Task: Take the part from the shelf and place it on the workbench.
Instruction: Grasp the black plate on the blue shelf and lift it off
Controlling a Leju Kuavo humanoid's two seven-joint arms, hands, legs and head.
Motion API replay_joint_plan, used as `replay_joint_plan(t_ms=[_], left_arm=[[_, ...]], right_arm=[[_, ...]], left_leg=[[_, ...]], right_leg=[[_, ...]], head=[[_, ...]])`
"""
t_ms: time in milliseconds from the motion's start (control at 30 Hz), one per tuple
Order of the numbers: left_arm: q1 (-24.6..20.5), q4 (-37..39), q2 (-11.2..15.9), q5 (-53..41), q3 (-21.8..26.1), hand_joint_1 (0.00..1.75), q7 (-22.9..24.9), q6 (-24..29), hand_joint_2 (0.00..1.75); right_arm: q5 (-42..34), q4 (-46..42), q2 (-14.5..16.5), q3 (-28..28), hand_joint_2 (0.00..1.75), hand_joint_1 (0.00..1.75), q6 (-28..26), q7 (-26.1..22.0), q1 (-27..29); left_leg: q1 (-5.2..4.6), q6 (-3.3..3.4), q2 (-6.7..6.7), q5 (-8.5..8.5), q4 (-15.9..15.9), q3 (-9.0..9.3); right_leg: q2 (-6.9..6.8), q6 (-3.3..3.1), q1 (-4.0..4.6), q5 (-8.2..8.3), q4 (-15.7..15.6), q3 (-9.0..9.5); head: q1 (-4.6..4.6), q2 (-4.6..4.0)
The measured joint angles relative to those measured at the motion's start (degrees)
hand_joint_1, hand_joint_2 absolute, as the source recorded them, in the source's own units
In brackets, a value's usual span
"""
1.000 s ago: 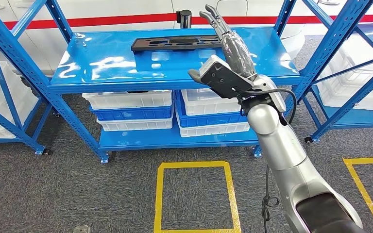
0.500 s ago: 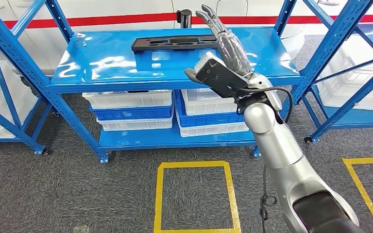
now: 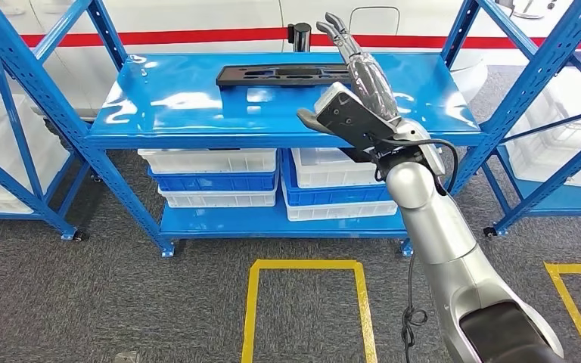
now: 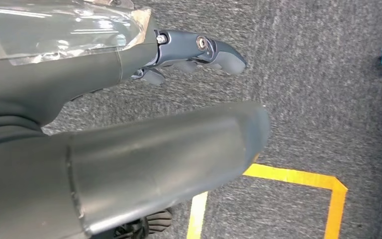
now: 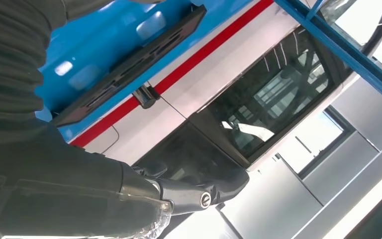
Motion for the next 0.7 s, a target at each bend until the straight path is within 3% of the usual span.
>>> replay_joint_plan(t_ms=[100,167,233,300,367,400,433,500,533,567,633,667,700], left_arm=[[0.05,0.0,0.08,-0.1,-0.19,0.0,0.16,0.31,0.0],[0.04,-0.03,0.19,-0.18,-0.38,0.0,0.23,0.44,0.0],[-0.04,-0.05,0.26,-0.2,-0.53,0.0,0.27,0.53,0.0],[0.1,-0.05,0.24,-0.24,-0.7,0.0,0.29,0.55,0.0],[0.34,-0.05,0.24,-0.26,-0.83,0.0,0.31,0.56,0.0],[0.42,-0.05,0.25,-0.26,-0.84,0.0,0.32,0.57,0.0],[0.47,-0.05,0.27,-0.26,-0.85,0.0,0.32,0.59,0.0],[0.65,-0.03,0.49,-0.26,-0.86,0.0,0.37,0.67,0.0],[0.75,-0.03,0.64,-0.28,-0.87,0.0,0.46,0.71,0.0],[0.83,-0.04,0.75,-0.3,-0.88,0.0,0.56,0.76,0.0],[0.74,-0.1,0.78,-0.33,-0.91,0.0,0.71,0.8,0.0],[0.66,-0.14,0.74,-0.33,-0.92,0.0,0.74,0.83,0.0],[0.57,-0.17,0.73,-0.34,-0.93,0.0,0.77,0.83,0.0]], right_arm=[[-0.31,0.34,-0.33,-0.21,1.75,0.0,-0.32,-0.22,0.35],[-0.36,0.39,-0.46,-0.32,1.75,0.0,-0.47,-0.31,0.5],[-0.46,0.41,-0.46,-0.32,1.75,0.0,-0.56,-0.39,0.54],[-0.55,0.48,-0.45,-0.28,1.75,0.0,-0.6,-0.41,0.74],[-0.61,0.59,-0.44,-0.27,1.75,0.0,-0.6,-0.42,1.01],[-0.66,0.63,-0.43,-0.27,1.75,0.0,-0.61,-0.42,1.09],[-0.7,0.66,-0.41,-0.26,1.75,0.0,-0.61,-0.43,1.12],[-0.74,0.8,-0.34,-0.23,1.75,0.0,-0.62,-0.42,1.26],[-0.74,0.89,-0.26,-0.22,1.75,0.0,-0.63,-0.4,1.37],[-0.74,0.98,-0.16,-0.25,1.75,0.0,-0.66,-0.39,1.5],[-0.74,0.96,0.03,-0.36,1.75,0.0,-0.73,-0.4,1.39],[-0.74,0.92,0.08,-0.44,1.75,0.0,-0.77,-0.43,1.25],[-0.74,0.87,0.11,-0.48,1.75,0.0,-0.8,-0.44,1.09]], left_leg=[[-0.04,-1.09,0.02,-0.87,0.37,0.14],[0.16,-1.55,0.43,-0.69,2.31,-0.59],[0.31,-2.11,0.99,-0.64,8.21,-4.4],[0.35,-2.56,1.19,-2.62,15.12,-10.06],[0.33,-2.51,1.23,-4.5,17.14,-13.98],[0.25,-2.22,1.23,-3.87,15.61,-14.67],[0.08,-1.7,1.24,-1.66,12.6,-14.55],[-0.69,-0.04,1.12,6.12,5.11,-13.42],[-1.11,0.63,1.09,8.94,2.53,-12.71],[-1.44,1.1,1.07,10.38,0.88,-12.06],[-1.59,1.43,1.13,9.44,-0.16,-10.24],[-1.56,1.61,1.1,8.96,-0.72,-9.17],[-1.47,1.88,1.05,8.47,-1.07,-8.07]], right_leg=[[0.11,-2.62,0.29,-0.21,-1.64,1.12],[0.22,-3.63,0.1,-0.43,-1.71,2.02],[0.23,-4.46,0.11,-1.29,-1.84,3.28],[0.23,-4.94,0.27,-2.46,-1.87,4.5],[0.31,-5.03,0.47,-3.85,-1.88,6.1],[0.35,-5.04,0.58,-4.65,-1.9,7.14],[0.37,-5.04,0.71,-5.49,-1.96,8.25],[0.5,-4.87,0.93,-7.15,-2.33,10.18],[0.59,-4.66,1.06,-7.91,-2.78,10.98],[0.69,-4.35,1.19,-8.32,-3.22,11.99],[0.73,-3.11,1.52,-7.96,-3.3,13.25],[0.68,-2.47,1.57,-7.11,-1.75,13.03],[0.65,-2.06,1.57,-6.24,1.18,11.44]], head=[[-0.13,0.0],[-0.21,0.0],[-0.26,0.0],[-0.31,0.0],[-0.31,0.0],[-0.31,0.0],[-0.31,0.0],[-0.29,0.0],[-0.3,0.0],[-0.35,0.0],[-0.39,0.0],[-0.39,-0.01],[-0.38,-0.01]])
